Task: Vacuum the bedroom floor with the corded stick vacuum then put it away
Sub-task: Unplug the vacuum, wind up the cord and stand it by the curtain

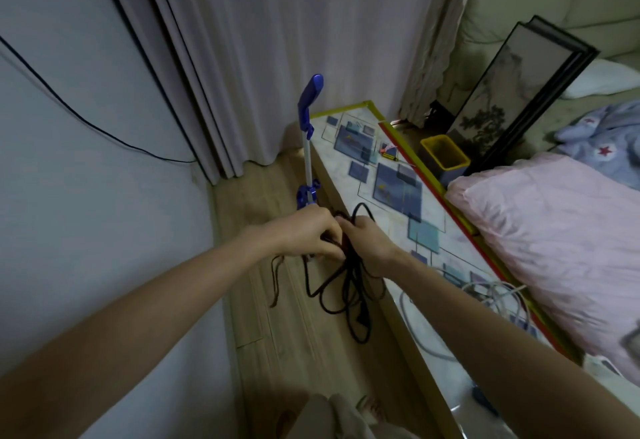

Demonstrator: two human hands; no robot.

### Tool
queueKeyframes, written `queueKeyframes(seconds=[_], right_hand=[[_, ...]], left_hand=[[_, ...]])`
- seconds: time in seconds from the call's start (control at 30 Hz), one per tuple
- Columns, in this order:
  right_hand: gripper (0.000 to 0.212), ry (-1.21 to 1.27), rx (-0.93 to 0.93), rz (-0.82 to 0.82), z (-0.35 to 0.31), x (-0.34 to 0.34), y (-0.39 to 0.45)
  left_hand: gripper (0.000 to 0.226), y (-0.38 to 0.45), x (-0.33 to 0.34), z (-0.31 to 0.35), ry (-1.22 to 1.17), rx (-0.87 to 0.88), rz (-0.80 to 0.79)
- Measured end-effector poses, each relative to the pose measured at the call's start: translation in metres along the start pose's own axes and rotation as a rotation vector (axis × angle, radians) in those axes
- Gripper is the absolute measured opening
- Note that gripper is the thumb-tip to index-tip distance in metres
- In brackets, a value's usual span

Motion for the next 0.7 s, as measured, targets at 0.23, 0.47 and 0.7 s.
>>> queueKeyframes(seconds=[0.23, 0.47, 0.7], right_hand=[[0.029, 0.157, 0.053, -0.067, 0.009, -0.003, 0.001], [0.030, 0.153, 0.133, -0.189, 0.014, -0.034, -0.008], [0.039, 0.161, 0.178, -0.339, -0.001, -0.009, -0.008]], left_hand=[[0.023, -0.020, -0.007, -0.018, -0.167, -0.074, 0.047], [0.035, -0.043, 0.008, -0.044, -0.085, -0.133, -0.026], [0.034, 0.002, 0.000, -0.029, 0.049, -0.066, -0.139]])
Point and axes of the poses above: each hand's wrist, its own y-axis towards the middle knuckle, its own x-axis out of the palm, z = x × y, the point moved 3 cm from there along y, towards the middle knuckle, and after that the axes turned 12 degrees about x, right-handed, at the moved point
